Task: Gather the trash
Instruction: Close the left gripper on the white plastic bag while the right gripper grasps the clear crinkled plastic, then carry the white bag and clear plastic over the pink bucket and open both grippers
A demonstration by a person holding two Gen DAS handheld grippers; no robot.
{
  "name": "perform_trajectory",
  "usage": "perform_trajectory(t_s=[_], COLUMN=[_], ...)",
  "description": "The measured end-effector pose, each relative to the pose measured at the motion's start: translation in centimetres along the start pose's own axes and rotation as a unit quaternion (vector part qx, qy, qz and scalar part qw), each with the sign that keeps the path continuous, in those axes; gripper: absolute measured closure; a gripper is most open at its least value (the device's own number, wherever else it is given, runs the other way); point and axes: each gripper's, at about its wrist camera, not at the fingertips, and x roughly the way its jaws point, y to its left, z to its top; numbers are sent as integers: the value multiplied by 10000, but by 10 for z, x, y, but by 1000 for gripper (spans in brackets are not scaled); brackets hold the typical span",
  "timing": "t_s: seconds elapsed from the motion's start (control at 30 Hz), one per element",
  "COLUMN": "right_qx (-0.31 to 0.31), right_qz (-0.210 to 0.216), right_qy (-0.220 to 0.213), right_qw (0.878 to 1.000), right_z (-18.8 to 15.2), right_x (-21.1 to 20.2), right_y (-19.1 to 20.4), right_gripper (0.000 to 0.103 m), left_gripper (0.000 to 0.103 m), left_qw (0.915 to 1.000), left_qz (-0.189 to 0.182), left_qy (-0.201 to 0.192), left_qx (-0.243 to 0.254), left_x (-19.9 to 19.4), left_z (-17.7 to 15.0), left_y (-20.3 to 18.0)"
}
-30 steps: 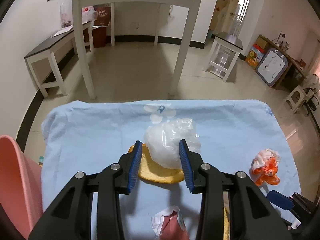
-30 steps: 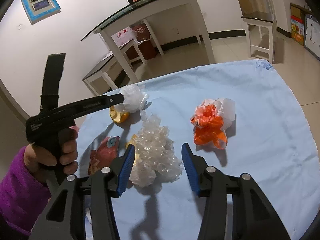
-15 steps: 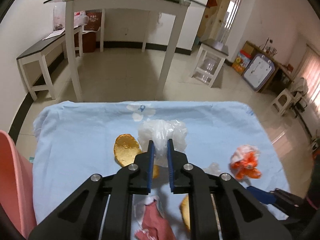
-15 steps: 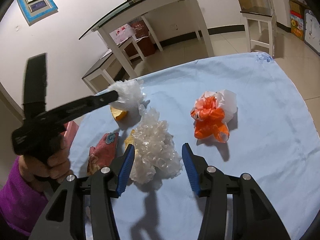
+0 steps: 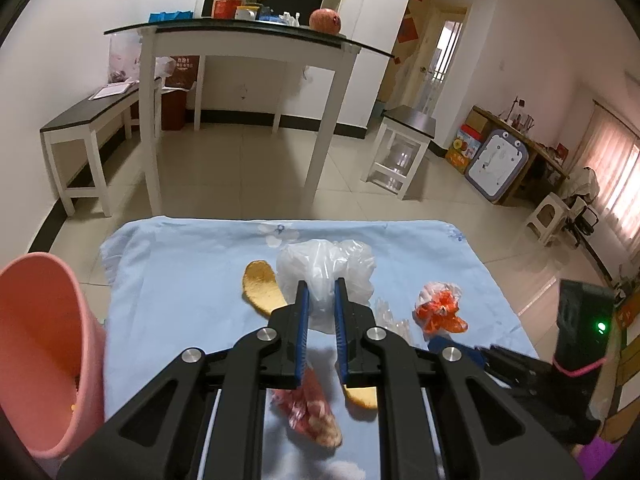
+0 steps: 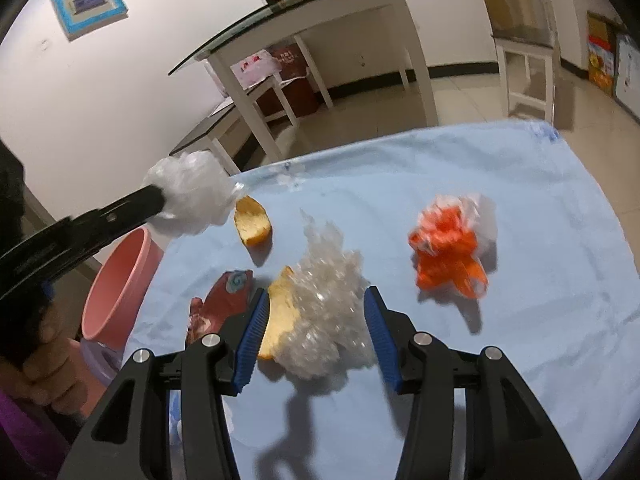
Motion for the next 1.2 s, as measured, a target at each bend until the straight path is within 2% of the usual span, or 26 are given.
perform_trajectory(t_s=[0.2, 0.23, 0.47, 0.77, 1.0, 1.2], right_qx=[-102, -92, 79, 98, -134, -614], right_qz=[-284, -331, -316, -215, 120, 521], right_qy=[167, 208, 229, -211, -438, -485], right_qw=[9994, 9992, 9992, 9995, 9989, 9956], right_z=[-4, -6, -12, -8, 3, 15], right_x=[10, 11, 4, -33, -43, -33], right_y=[4, 4, 0, 12, 51, 106], right_gripper=[56, 62, 73, 74, 74, 74], left_gripper=[91, 91, 91, 91, 91, 91], left_qw=[9999, 9998, 9995, 9980, 9945, 9895], left_qz=[90, 102, 121, 259, 565, 902], left_qy=[-144, -161, -274, -517, -737, -880], left_qx=[-13, -18, -126, -260, -484, -707], left_x=[-25, -28, -48, -79, -109, -134], left_z=[-7, -7, -14, -22, -31, -40], left_y=[4, 5, 13, 32, 59, 88])
